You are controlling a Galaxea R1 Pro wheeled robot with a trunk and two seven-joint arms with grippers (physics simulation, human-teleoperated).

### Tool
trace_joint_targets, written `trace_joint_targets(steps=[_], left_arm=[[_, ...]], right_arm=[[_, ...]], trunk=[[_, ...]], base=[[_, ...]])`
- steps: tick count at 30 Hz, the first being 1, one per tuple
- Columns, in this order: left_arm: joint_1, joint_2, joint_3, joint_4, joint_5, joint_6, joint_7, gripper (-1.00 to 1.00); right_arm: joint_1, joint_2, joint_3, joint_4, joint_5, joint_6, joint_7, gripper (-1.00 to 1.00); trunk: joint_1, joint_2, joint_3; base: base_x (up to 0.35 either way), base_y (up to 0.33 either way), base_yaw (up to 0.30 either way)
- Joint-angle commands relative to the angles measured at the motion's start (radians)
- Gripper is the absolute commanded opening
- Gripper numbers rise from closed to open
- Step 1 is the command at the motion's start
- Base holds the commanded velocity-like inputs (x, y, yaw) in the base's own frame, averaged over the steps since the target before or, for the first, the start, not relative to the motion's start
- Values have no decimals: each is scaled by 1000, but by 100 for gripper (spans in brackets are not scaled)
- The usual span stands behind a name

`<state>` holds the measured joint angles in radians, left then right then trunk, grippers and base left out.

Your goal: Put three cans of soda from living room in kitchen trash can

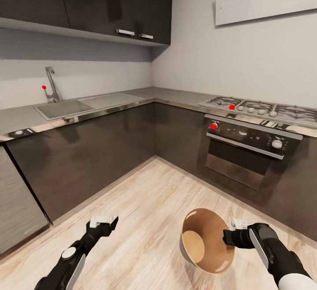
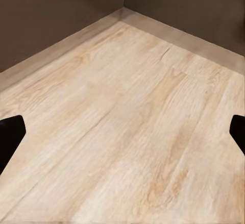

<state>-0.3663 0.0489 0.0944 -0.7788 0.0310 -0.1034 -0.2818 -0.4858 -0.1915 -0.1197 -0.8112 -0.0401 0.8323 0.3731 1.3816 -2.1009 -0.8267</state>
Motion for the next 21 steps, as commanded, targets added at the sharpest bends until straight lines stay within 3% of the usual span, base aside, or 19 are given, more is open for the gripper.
trace_joint_targets(steps=[1,6,21], left_arm=[[0,0,0,21,1,-18,0,100],[0,0,0,112,1,-79,0,100],[0,-1,-2,132,2,-93,0,100]], right_arm=[[0,0,-1,0,-28,5,4,-100],[0,0,-1,1,-32,-13,4,-100],[7,2,0,12,-35,-60,3,-100]], trunk=[[0,0,0],[0,0,0],[0,0,0]], base=[[0,0,0],[-40,0,0],[-280,0,0]])
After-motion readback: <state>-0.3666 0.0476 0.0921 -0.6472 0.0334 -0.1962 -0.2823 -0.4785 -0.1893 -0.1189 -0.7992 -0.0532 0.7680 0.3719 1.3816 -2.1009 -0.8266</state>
